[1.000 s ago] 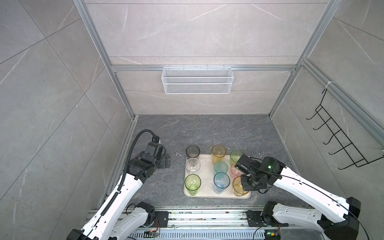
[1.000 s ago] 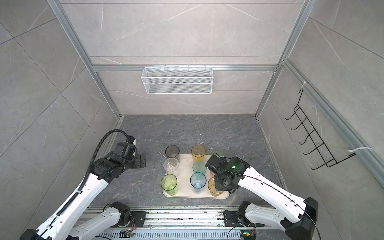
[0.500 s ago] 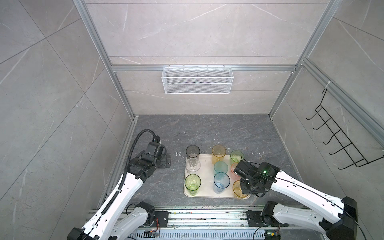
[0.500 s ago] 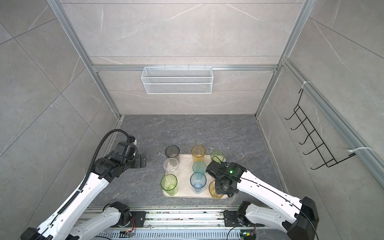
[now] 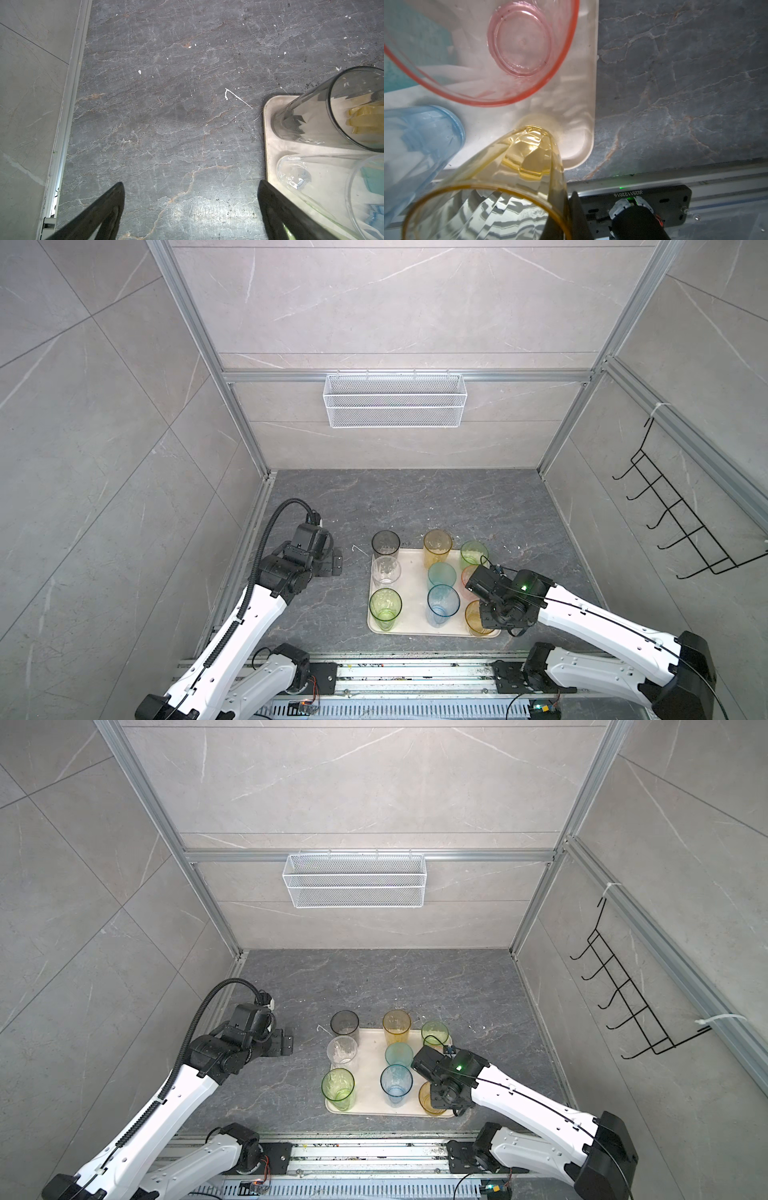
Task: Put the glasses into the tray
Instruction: 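Lower the yellow cup onto the tray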
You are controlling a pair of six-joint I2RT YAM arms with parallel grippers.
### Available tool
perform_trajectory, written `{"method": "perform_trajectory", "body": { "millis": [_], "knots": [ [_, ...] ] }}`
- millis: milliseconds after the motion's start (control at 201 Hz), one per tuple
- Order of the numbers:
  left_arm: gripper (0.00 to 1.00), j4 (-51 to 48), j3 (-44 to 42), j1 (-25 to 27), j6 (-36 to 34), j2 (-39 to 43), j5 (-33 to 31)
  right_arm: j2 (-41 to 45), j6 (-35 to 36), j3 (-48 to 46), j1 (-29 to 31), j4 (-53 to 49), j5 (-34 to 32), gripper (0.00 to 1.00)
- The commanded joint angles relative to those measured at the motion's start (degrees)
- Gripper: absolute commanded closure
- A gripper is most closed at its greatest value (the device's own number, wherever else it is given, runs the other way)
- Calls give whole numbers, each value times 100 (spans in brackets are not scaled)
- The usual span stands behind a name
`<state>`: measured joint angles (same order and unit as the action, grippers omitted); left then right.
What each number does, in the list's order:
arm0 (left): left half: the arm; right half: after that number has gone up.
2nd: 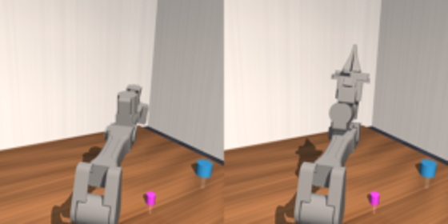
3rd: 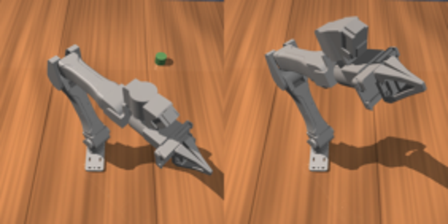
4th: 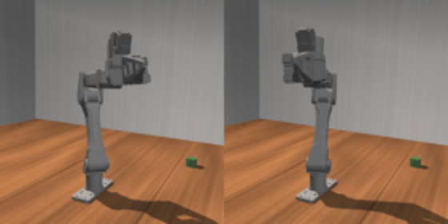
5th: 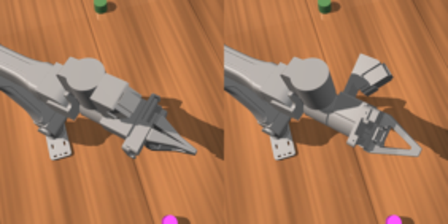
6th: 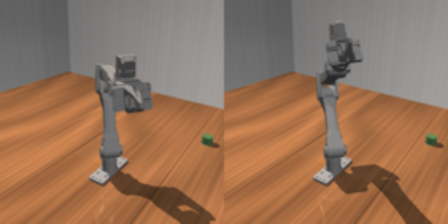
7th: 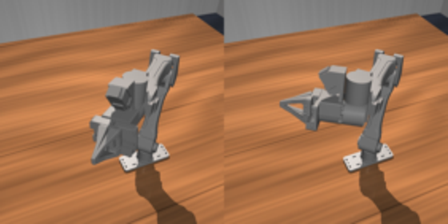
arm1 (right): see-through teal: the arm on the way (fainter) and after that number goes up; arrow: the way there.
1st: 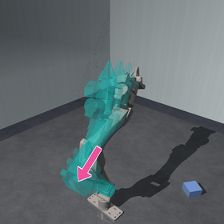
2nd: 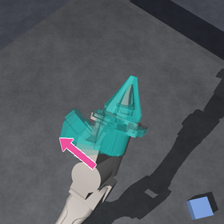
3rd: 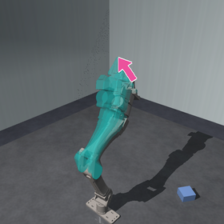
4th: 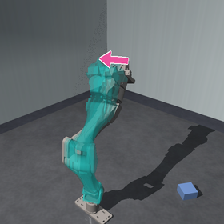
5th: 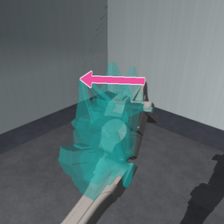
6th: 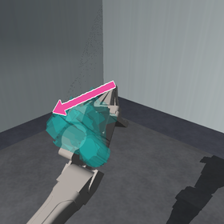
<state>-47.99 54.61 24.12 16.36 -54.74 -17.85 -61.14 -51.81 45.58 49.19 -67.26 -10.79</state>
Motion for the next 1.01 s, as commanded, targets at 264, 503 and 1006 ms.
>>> {"method": "perform_trajectory", "body": {
  "millis": [264, 503, 1006],
  "knots": [
    [0, 37, 188, -21, 87, -29, 53, -81, -267, -197, -13, 185, -294, 100],
    [0, 26, 190, -21, 95, -53, 62, -229, -338, -363, -84, 235, -223, 100],
    [0, 31, 190, -21, 103, -48, 71, -263, -235, -454, -366, 343, -108, 91]
  ]
}}
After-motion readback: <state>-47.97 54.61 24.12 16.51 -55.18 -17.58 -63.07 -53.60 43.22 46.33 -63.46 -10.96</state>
